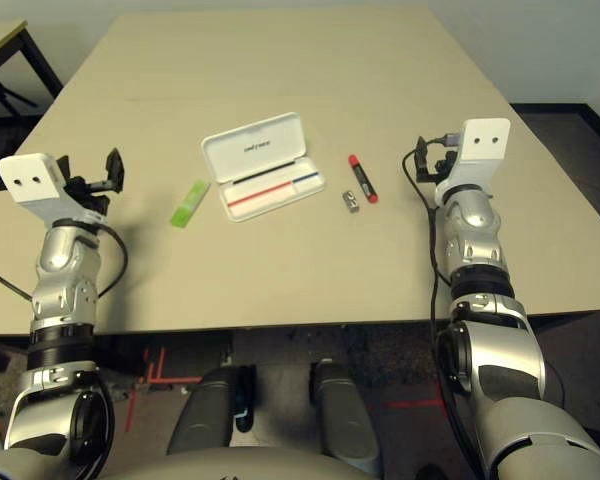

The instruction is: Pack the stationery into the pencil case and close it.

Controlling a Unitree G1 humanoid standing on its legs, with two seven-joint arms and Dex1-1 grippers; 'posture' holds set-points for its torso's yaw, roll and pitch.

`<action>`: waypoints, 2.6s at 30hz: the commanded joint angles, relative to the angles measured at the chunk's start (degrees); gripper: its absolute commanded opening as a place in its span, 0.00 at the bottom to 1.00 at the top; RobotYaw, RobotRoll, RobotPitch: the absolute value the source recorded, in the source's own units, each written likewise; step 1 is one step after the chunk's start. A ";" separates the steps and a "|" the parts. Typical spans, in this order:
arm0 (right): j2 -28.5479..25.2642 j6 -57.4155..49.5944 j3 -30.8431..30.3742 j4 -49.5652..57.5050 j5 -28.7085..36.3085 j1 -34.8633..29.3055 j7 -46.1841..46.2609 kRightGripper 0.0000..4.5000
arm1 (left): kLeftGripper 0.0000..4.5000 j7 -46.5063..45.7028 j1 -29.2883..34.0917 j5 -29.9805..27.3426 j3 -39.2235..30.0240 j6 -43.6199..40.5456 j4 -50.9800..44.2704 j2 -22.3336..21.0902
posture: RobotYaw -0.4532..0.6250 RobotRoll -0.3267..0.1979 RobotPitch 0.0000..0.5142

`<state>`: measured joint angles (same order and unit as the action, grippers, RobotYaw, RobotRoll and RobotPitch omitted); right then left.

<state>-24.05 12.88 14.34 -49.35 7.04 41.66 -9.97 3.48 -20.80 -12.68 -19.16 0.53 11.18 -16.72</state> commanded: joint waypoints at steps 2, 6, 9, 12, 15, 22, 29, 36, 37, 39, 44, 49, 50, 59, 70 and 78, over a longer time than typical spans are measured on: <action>0.44 -0.02 0.04 0.75 0.33 0.22 -0.11 1.00 | 0.99 -0.98 1.09 0.57 0.63 -0.92 -1.53 0.91 | 0.40 0.62 0.23; 0.19 -0.92 0.08 3.31 0.51 -0.48 -0.54 1.00 | 0.99 1.13 -0.04 0.33 2.19 -1.75 -1.40 0.63 | 0.38 0.62 0.24; -0.53 -1.52 0.47 4.64 0.88 -1.24 -1.33 1.00 | 0.99 5.12 -0.86 -0.82 3.51 -2.86 -1.75 -0.82 | 0.38 0.62 0.23; -1.67 -2.75 0.58 6.92 1.50 -2.32 -3.39 1.00 | 0.99 11.36 -2.04 -2.24 6.11 -5.37 -3.72 -2.72 | 0.36 0.62 0.22; -3.06 -4.25 0.47 9.52 3.09 -3.54 -7.84 1.00 | 0.99 18.12 -3.61 -3.47 9.12 -8.00 -4.61 -4.88 | 0.35 0.62 0.23; -9.01 -8.48 -2.32 20.33 7.33 -6.67 -26.57 1.00 | 0.99 31.75 -9.67 -6.56 15.55 -17.11 -4.89 -7.70 | 0.30 0.62 0.30; -15.86 -17.40 -4.67 25.80 15.63 -7.30 -50.44 1.00 | 0.99 46.03 -14.79 -3.98 26.01 -22.45 -2.34 -11.02 | 0.29 0.62 0.32; -20.96 -22.82 -8.71 28.41 17.96 -7.27 -67.67 1.00 | 0.99 52.44 -19.96 3.25 36.08 -25.77 3.35 -12.13 | 0.30 0.62 0.30; -21.44 -22.81 -9.21 28.46 17.60 -7.33 -69.06 1.00 | 0.99 53.15 -20.73 4.04 37.11 -26.47 3.96 -12.12 | 0.30 0.62 0.30; -22.43 -21.61 -10.44 28.13 16.16 -7.32 -71.42 1.00 | 0.99 53.65 -22.72 5.84 38.87 -28.58 5.82 -11.69 | 0.30 0.62 0.29; -22.13 -21.24 -10.17 27.08 15.73 -6.50 -72.47 1.00 | 0.99 53.73 -27.48 9.78 41.47 -29.47 11.61 -9.59 | 0.30 0.62 0.28; -22.02 -21.83 -9.71 28.67 16.07 -7.20 -72.47 1.00 | 0.99 55.73 -30.52 13.08 44.18 -29.61 16.11 -8.14 | 0.29 0.62 0.26; -22.22 -21.92 -9.51 28.87 16.21 -7.33 -72.55 1.00 | 0.99 56.26 -30.96 13.72 44.81 -29.51 16.87 -7.98 | 0.28 0.62 0.26; -22.52 -22.02 -8.42 30.22 16.54 -8.18 -71.90 1.00 | 0.99 58.98 -32.69 18.40 46.95 -26.10 22.02 -6.85 | 0.27 0.62 0.26; -21.80 -22.34 -8.88 30.52 16.67 -7.58 -71.12 1.00 | 0.62 60.63 -33.22 20.59 46.80 -27.23 22.78 -5.97 | 0.28 0.62 0.27; -21.27 -21.95 -9.30 29.66 16.24 -6.88 -71.13 1.00 | 0.01 61.07 -33.39 20.92 45.78 -27.38 22.88 -5.60 | 0.29 0.62 0.26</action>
<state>-45.57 -9.22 5.28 -19.75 23.25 34.47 -81.03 63.38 -54.59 7.47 25.42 -26.78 32.62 -23.03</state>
